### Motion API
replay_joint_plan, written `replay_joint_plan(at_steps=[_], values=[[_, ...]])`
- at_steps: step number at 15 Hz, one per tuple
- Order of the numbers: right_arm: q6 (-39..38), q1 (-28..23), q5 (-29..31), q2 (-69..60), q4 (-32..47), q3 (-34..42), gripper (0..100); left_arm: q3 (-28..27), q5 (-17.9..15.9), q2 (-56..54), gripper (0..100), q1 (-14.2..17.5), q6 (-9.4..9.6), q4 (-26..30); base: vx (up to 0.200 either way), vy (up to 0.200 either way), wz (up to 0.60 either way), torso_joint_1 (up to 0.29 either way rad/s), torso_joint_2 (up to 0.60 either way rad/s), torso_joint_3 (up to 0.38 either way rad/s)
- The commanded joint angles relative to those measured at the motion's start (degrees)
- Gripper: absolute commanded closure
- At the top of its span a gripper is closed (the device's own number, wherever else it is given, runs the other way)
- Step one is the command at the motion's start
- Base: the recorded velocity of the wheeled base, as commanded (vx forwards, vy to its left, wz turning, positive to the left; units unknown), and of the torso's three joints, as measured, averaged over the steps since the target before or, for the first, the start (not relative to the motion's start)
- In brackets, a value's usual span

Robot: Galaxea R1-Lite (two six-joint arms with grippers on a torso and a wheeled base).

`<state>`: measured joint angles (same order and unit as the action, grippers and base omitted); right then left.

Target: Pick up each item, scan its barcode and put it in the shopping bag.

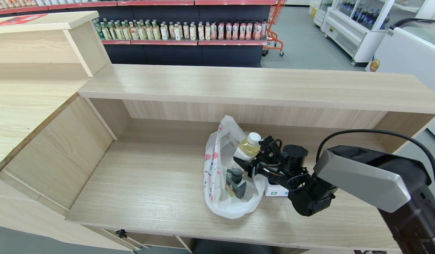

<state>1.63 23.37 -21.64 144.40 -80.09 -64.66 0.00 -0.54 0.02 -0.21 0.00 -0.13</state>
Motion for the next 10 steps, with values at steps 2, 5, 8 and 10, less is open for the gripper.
replay_joint_plan(at_steps=[2, 5, 8, 10], values=[[-0.1, -0.1, 0.0, 0.0, 0.1, 0.0, 0, 0.0, 0.0, 0.0, 0, 0.0, 0.00, 0.0, 0.000, 0.000, 0.00, 0.000, 0.00, 0.000], [-0.5, -1.0, 0.0, -5.2, 1.1, 2.8, 0, 0.0, 0.0, 0.0, 0, 0.0, 0.00, 0.0, 0.000, 0.000, 0.00, 0.000, 0.00, 0.000], [-0.2, -2.3, 0.2, -16.9, 2.7, 11.0, 0, 0.0, -0.1, 0.0, 0, 0.0, -0.09, 0.0, 0.000, 0.000, 0.00, 0.000, 0.00, 0.000], [-0.5, -3.9, 0.0, -27.2, 4.1, 19.9, 0, 0.0, 0.0, 0.0, 0, 0.0, 0.00, 0.0, 0.000, 0.000, 0.00, 0.000, 0.00, 0.000]])
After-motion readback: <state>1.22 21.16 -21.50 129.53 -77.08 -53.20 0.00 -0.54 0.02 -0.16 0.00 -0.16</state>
